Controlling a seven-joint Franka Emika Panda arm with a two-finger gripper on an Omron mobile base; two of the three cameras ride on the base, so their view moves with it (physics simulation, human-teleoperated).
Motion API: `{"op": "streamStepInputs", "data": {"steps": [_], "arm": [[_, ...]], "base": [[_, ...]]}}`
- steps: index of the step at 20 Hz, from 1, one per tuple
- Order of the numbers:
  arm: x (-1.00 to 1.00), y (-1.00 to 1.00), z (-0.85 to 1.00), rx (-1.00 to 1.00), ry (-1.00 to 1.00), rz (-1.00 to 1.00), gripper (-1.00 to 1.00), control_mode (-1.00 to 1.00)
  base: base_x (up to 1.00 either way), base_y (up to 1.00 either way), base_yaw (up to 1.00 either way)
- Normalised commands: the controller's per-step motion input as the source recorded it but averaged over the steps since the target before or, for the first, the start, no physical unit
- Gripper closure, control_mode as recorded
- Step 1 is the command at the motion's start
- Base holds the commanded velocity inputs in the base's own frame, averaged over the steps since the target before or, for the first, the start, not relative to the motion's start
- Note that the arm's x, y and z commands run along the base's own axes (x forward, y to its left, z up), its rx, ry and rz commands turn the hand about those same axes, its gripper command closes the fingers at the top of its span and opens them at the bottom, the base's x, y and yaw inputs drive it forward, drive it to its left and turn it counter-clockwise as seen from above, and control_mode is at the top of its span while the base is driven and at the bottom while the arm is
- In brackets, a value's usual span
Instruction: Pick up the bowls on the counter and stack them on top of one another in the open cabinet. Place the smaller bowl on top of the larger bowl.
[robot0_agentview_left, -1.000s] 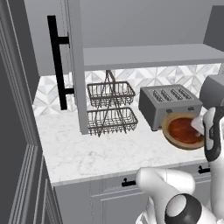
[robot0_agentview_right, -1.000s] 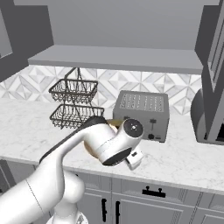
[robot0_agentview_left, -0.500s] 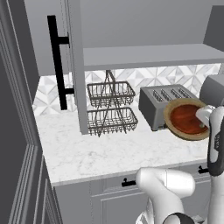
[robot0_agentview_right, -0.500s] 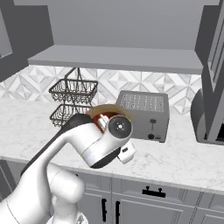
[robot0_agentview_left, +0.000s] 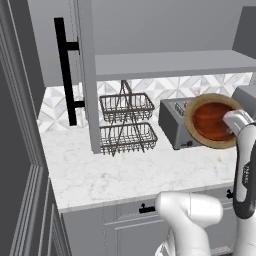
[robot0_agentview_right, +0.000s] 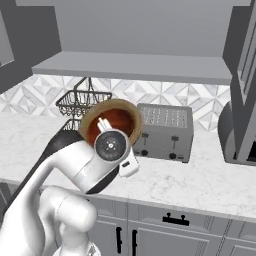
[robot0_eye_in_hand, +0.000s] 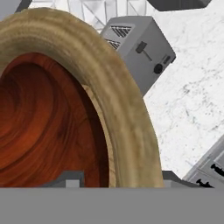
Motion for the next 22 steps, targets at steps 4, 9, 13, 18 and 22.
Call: {"op": "streamStepInputs", "data": {"steps": [4, 9, 13, 18, 22], "arm": [[0.00, 0.22, 0.54, 0.00, -0.03, -0.08, 1.00, -1.00], [0.02, 0.14, 0.56, 0.01, 0.00, -0.06, 1.00, -1.00], [0.00, 0.13, 0.47, 0.09, 0.00, -0.03, 1.00, -1.00], [0.11, 0.24, 0.51, 0.11, 0.00, -0.02, 1.00, -1.00], [0.37, 0.38, 0.46, 0.01, 0.00, -0.03, 1.00, -1.00]], "base": [[0.00, 0.00, 0.00], [0.00, 0.00, 0.00], [0.00, 0.00, 0.00], [0.00, 0.00, 0.00], [0.00, 0.00, 0.00]]}}
